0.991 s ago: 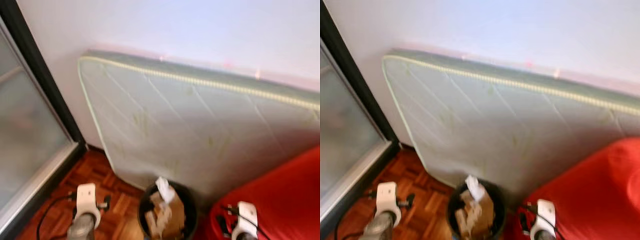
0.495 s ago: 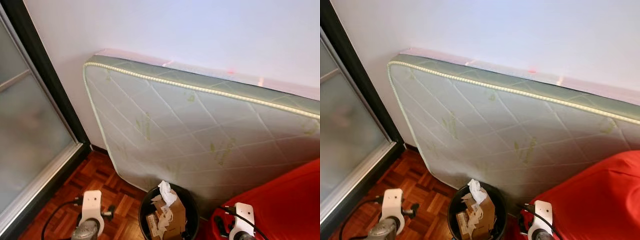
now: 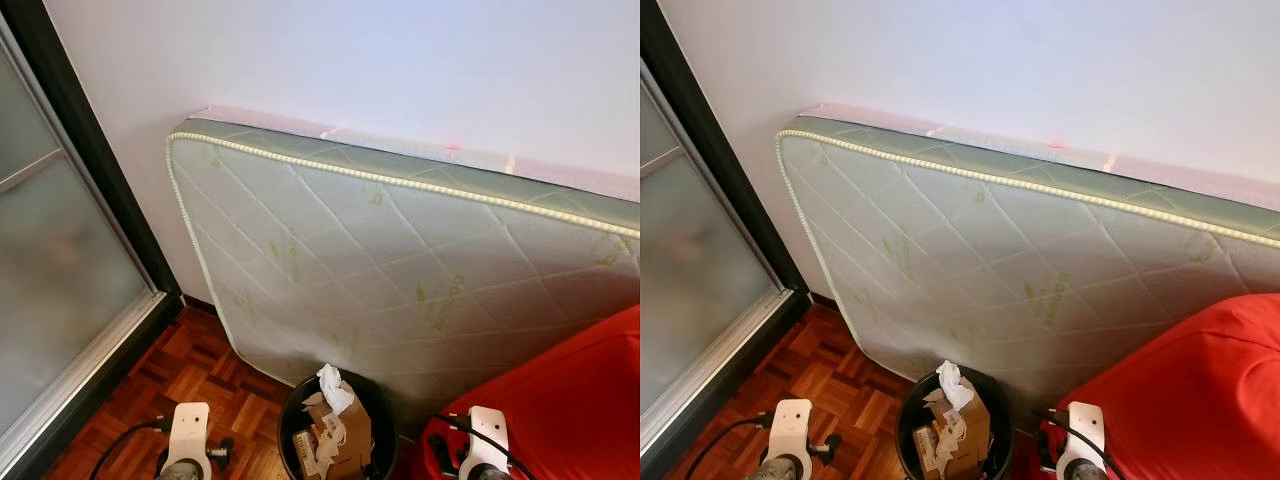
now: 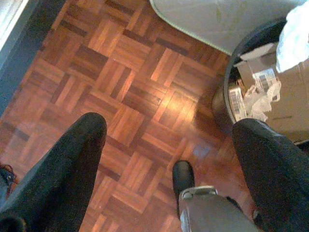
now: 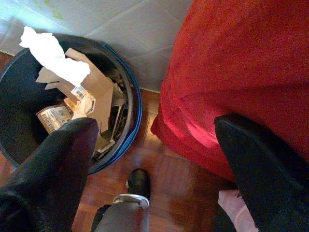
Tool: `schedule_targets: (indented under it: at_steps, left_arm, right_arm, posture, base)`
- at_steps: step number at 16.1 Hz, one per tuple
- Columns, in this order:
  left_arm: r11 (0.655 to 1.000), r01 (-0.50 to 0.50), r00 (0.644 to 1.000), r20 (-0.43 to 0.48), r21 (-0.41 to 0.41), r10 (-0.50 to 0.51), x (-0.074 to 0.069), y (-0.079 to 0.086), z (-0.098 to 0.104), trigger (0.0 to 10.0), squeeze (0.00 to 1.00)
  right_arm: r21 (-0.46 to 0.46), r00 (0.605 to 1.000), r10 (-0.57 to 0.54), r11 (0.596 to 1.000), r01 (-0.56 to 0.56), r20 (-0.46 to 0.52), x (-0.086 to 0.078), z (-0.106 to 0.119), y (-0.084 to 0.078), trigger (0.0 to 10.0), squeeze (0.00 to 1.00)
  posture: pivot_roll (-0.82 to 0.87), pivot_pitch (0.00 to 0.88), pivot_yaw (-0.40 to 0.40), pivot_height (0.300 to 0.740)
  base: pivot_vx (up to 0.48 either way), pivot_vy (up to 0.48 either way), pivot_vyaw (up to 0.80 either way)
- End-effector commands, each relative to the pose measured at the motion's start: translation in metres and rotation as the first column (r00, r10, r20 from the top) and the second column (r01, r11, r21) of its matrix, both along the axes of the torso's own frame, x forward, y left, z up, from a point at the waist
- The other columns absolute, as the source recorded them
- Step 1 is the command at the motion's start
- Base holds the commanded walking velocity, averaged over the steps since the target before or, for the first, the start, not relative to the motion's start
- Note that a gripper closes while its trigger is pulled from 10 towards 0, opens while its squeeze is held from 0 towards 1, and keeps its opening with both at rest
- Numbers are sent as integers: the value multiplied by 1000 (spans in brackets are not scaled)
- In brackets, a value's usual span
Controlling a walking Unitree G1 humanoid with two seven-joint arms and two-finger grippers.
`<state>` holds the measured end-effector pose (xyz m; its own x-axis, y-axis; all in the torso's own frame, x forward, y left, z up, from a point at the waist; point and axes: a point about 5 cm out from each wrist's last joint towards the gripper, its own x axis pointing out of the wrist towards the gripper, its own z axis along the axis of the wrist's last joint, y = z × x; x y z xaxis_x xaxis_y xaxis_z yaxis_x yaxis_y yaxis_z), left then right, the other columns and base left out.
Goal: Clean up the room
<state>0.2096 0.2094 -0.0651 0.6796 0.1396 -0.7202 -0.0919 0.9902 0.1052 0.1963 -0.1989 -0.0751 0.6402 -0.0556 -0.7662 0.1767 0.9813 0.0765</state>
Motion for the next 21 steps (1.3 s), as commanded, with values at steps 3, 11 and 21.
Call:
schedule_targets:
  at_steps: [3, 11, 21]
  left_arm:
    - [1000, 18, 998, -67, 12, -18, -16, -2, -10, 10000, 0]
    - [999, 48, 990, -133, 19, -45, -32, 0, -18, 10000, 0]
    - [994, 99, 982, -165, 42, -91, -33, -1, -19, 10000, 0]
  right_arm:
    - [-18, 999, 43, 999, -44, -11, 0, -1, 2, 10000, 0]
    - [-23, 997, 72, 997, -72, -35, -6, -5, 8, 10000, 0]
    - [-33, 995, 93, 995, -94, -46, -7, -5, 9, 10000, 0]
  posture:
    - [-45, 0, -11, 740]
    - [-32, 0, -14, 740]
    - [-21, 0, -21, 740]
  base:
    - [0, 0, 0]
    - [0, 0, 0]
    - [0, 144, 0]
